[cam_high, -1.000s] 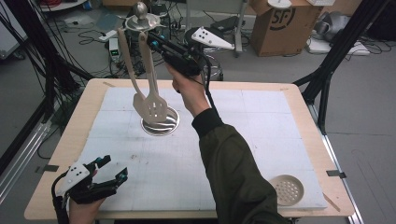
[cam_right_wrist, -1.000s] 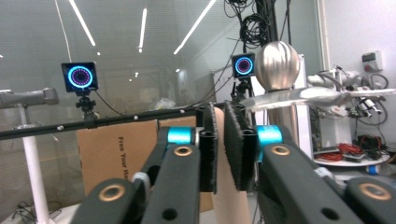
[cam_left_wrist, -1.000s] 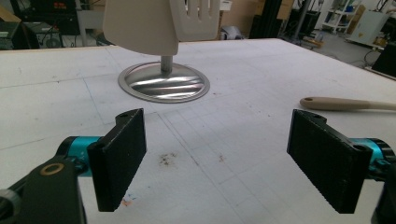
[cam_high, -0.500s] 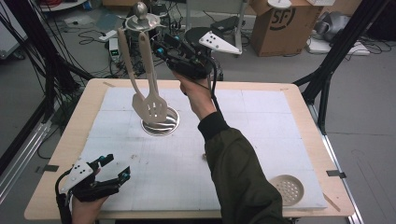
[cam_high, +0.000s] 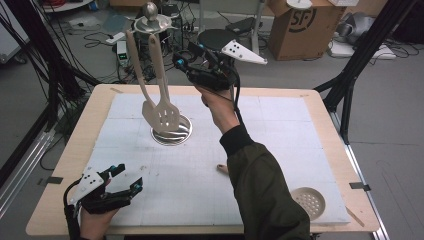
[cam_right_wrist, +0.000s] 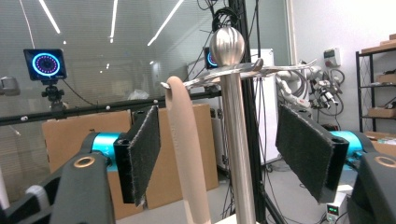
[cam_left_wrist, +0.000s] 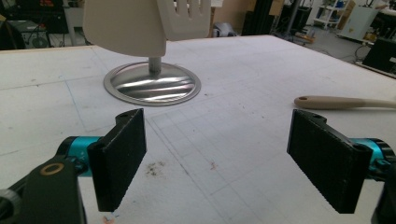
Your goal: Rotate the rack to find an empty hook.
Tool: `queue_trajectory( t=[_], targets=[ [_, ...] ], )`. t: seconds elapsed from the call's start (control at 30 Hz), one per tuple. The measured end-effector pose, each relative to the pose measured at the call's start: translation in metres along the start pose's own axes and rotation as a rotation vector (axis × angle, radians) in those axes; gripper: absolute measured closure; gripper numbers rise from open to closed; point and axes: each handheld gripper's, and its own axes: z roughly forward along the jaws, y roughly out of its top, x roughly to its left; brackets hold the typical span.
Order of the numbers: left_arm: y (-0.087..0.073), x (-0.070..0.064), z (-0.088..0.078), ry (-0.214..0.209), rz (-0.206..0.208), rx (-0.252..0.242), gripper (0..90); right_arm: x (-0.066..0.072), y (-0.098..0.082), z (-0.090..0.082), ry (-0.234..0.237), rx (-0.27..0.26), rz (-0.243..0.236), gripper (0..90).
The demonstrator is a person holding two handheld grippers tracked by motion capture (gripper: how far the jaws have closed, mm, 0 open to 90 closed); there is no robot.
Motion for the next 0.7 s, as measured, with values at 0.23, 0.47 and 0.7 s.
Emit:
queue_trajectory(
  t=[0.23, 0.47, 0.7],
  targets=[
    [0.0, -0.001, 0.002, -0.004, 0.001, 0.003, 20.2, -0.001, -0.003, -0.008, -0.026, 0.022, -0.002, 28.1],
    [0.0, -0.001, 0.005, -0.011, 0.003, 0.005, 20.3, -0.003, -0.008, -0.017, -0.044, 0.059, -0.005, 26.5],
    [0.002, -0.002, 0.009, -0.019, 0.004, 0.005, 20.2, -0.005, -0.011, -0.028, -0.064, 0.079, -0.009, 26.6]
  ],
)
